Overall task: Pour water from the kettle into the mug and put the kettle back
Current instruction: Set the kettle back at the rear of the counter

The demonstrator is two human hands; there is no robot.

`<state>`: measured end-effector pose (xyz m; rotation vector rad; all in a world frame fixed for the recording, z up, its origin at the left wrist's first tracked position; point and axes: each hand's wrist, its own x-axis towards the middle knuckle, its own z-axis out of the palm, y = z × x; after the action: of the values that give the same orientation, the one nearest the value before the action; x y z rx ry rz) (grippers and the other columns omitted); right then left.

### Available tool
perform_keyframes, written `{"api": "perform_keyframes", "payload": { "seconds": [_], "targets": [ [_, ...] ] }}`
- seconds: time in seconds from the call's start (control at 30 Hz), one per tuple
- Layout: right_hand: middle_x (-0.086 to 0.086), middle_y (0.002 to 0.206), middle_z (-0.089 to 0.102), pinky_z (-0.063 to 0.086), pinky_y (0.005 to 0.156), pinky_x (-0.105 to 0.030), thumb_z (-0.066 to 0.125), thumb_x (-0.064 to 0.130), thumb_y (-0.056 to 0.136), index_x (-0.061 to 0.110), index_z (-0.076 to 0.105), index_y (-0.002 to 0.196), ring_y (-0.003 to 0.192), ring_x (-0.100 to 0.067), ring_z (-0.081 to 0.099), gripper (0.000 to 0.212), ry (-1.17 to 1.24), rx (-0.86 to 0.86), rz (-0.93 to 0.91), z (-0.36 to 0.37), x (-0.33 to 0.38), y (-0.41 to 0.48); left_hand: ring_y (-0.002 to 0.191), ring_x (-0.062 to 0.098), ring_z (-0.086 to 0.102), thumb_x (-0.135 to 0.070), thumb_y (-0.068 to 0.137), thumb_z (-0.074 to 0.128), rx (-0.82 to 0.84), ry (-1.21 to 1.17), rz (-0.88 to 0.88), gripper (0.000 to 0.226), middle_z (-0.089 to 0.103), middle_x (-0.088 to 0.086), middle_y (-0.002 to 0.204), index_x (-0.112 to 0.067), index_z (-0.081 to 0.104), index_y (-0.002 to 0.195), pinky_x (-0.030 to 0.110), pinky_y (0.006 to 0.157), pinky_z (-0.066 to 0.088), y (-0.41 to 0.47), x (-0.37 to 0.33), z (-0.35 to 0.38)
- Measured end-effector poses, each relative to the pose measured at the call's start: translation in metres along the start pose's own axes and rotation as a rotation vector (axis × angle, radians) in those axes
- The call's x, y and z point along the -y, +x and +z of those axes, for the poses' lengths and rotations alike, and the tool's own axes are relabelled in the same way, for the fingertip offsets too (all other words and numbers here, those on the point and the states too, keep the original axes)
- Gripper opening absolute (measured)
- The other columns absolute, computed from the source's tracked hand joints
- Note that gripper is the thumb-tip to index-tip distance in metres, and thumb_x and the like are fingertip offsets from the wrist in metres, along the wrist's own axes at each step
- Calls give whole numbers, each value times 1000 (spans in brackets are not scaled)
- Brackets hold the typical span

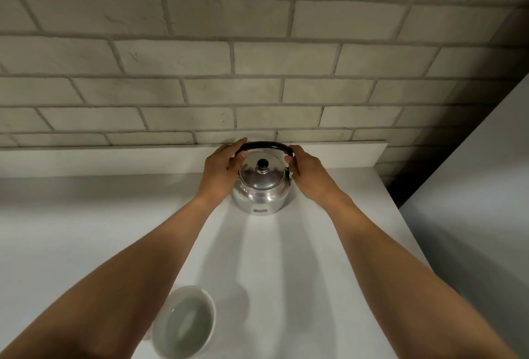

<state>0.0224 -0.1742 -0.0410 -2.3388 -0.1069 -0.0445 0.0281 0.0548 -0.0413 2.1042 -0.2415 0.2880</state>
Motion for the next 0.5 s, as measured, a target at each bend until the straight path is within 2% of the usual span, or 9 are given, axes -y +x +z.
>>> {"api": "perform_keyframes", "payload": {
  "seconds": [0.07, 0.1, 0.2, 0.23, 0.3, 0.33, 0.37, 0.43, 0.5],
  "targets": [
    [-3, 106, 70, 56, 84, -38, 39, 34, 110, 20, 53, 136, 96, -25, 68, 33, -10, -4, -8, 1, -2, 6, 109, 11, 62, -17, 109, 60, -3, -9, -12, 35, 66, -6, 121, -19, 65, 144, -7, 86, 35, 2, 4, 3],
    [-3, 109, 71, 57, 82, -34, 40, 32, 110, 21, 54, 137, 97, -23, 68, 32, -8, -6, -13, 2, -3, 9, 109, 10, 62, -18, 109, 59, -6, -12, -23, 35, 66, -7, 120, -20, 65, 143, -7, 86, 35, 3, 6, 4],
    [4, 112, 68, 46, 70, -8, 40, 22, 110, 20, 53, 142, 93, -7, 63, 34, 11, -1, -10, 2, -5, 16, 110, 13, 63, -21, 110, 58, 2, -14, -41, 32, 65, -8, 121, -23, 67, 140, -6, 85, 38, 9, 9, 5],
    [3, 114, 68, 44, 66, -5, 40, 19, 110, 19, 53, 142, 90, -6, 62, 35, 13, -5, -15, 1, -4, 18, 110, 13, 63, -22, 110, 57, 3, -12, -34, 31, 65, -8, 120, -24, 67, 139, -5, 84, 39, 10, 9, 4],
    [-2, 117, 71, 46, 67, -8, 40, 16, 110, 18, 52, 144, 89, -10, 63, 37, 25, -3, -7, 3, -8, 18, 108, 13, 63, -22, 110, 57, 16, -4, -36, 31, 66, -6, 121, -25, 66, 139, -3, 88, 40, 11, 11, 6],
    [-4, 117, 72, 47, 70, -12, 41, 17, 109, 19, 51, 146, 90, -14, 65, 38, 24, -3, 5, 4, -7, 17, 108, 13, 63, -23, 110, 56, 24, -6, -49, 31, 66, -5, 122, -26, 66, 140, 3, 94, 44, 11, 11, 6],
    [-5, 116, 72, 49, 73, -17, 41, 18, 109, 20, 50, 148, 91, -18, 67, 40, 23, -2, 11, 6, -11, 17, 110, 14, 63, -24, 110, 56, 36, -13, -61, 33, 66, -4, 124, -27, 64, 142, 16, 102, 49, 10, 13, 7],
    [-1, 109, 70, 48, 81, -23, 45, 20, 108, 22, 45, 154, 96, -23, 69, 46, 19, 13, 29, 7, -12, 15, 121, 18, 63, -27, 109, 58, 79, -17, -97, 41, 62, 3, 139, -27, 55, 151, 37, 111, 50, 10, 14, 6],
    [3, 104, 68, 45, 89, -27, 52, 27, 106, 23, 36, 160, 101, -21, 66, 56, 3, 9, 56, 4, -9, 7, 137, 25, 56, -32, 107, 62, 115, 10, -113, 57, 51, 7, 154, -29, 42, 160, 43, 116, 46, 9, 10, 2]
  ]
}}
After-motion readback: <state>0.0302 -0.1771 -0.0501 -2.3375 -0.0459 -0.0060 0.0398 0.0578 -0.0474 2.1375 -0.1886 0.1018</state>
